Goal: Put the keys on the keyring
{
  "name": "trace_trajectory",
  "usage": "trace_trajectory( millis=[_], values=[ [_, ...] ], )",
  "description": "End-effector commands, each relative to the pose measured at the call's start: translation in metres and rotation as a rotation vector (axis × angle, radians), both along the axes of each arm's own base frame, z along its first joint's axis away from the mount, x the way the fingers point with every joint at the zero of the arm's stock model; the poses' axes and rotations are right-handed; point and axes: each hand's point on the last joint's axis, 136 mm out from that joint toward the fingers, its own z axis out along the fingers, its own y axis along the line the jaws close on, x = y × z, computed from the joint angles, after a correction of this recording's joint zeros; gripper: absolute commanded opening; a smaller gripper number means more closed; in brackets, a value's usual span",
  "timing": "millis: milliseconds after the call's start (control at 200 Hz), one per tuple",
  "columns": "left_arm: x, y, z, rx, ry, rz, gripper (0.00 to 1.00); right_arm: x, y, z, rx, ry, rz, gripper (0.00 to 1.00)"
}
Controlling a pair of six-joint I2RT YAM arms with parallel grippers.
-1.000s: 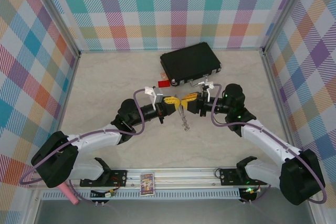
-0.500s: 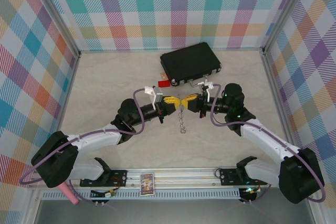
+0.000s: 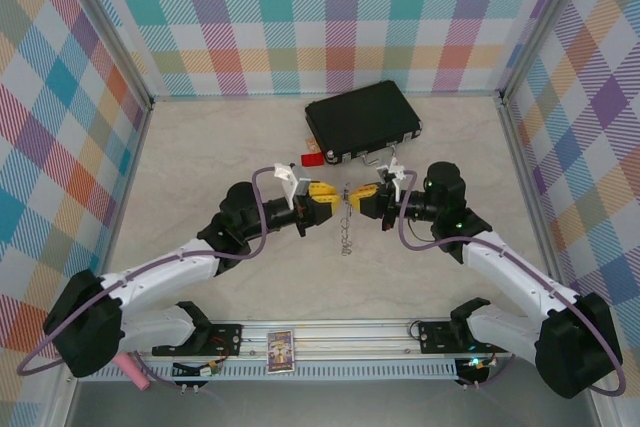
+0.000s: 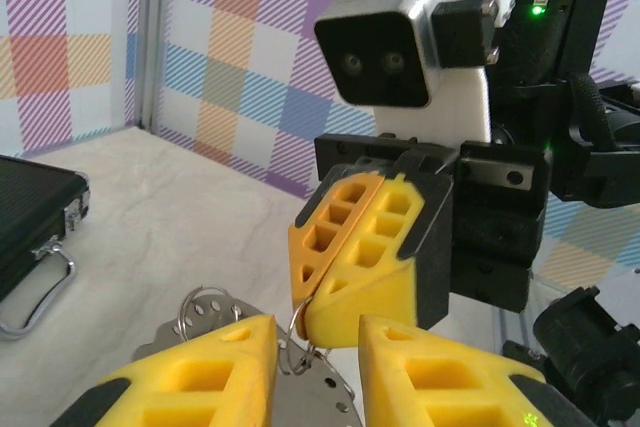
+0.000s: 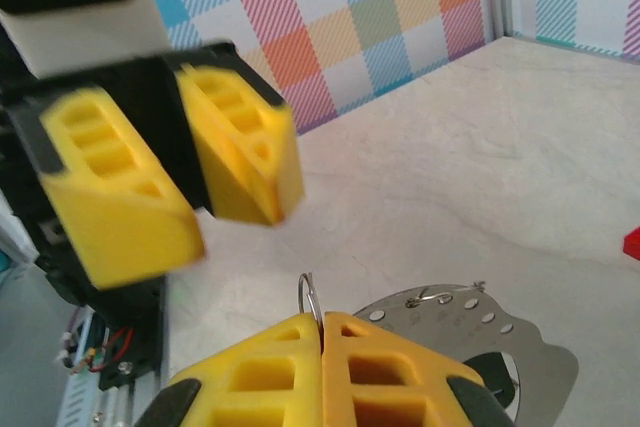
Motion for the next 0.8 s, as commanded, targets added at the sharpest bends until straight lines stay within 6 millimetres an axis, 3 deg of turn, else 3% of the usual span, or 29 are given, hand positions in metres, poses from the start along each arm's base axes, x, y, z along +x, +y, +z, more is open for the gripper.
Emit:
trace_trajectory(
  millis=[0,430,630,795],
  values=[
    [-0.002,0.010,-0.006,0.132,0.004,0.024,0.27,0.002,0.004,0.001,-0.049,-0.111,-0.002,0.00],
    [-0.009,0.029,-0.039,0.499,0.002,-0.007,0.27,-0.004,0.021,-0.029,-0.265,-0.307,-0.034,0.00],
    [-0.016,0.029,-0.064,0.635,-0.042,-0.100,0.27,-0.010,0.027,-0.032,-0.299,-0.376,-0.026,0.00],
    [-0.016,0.027,-0.068,0.662,-0.128,-0.113,0.25,-0.012,0.029,-0.033,-0.319,-0.441,-0.042,0.00]
  ],
)
